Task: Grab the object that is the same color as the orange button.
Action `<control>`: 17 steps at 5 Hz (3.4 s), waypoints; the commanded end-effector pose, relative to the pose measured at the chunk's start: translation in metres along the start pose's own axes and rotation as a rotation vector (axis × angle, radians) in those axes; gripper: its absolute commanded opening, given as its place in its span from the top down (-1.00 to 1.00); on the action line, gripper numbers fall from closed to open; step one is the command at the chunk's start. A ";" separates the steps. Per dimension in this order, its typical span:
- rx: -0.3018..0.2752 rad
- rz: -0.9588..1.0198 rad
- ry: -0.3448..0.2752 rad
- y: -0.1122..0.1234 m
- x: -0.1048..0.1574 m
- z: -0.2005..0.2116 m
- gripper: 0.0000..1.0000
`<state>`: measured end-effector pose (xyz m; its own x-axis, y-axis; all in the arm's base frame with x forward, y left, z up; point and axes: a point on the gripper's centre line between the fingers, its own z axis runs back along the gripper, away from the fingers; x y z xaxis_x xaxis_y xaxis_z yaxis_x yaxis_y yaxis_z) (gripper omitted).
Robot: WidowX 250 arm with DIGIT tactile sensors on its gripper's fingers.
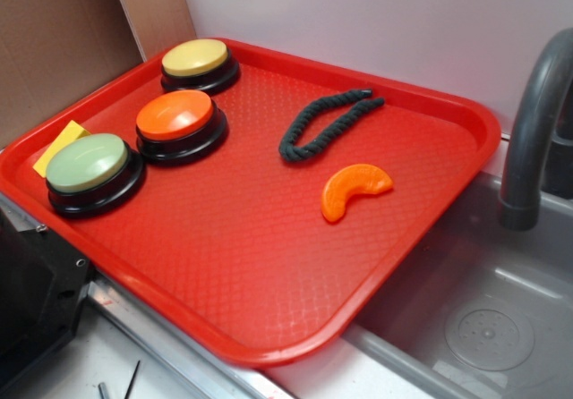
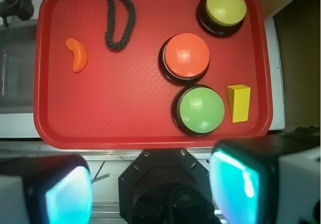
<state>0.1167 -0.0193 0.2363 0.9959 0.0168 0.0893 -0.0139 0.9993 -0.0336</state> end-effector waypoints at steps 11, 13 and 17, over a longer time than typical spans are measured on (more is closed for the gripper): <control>-0.034 -0.040 -0.004 -0.094 0.118 -0.210 -1.00; -0.057 -0.083 -0.014 -0.100 0.127 -0.215 -1.00; 0.046 -0.089 0.068 -0.104 0.122 -0.229 1.00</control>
<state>0.2569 -0.1273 0.0194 0.9975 -0.0702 0.0115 0.0699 0.9973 0.0223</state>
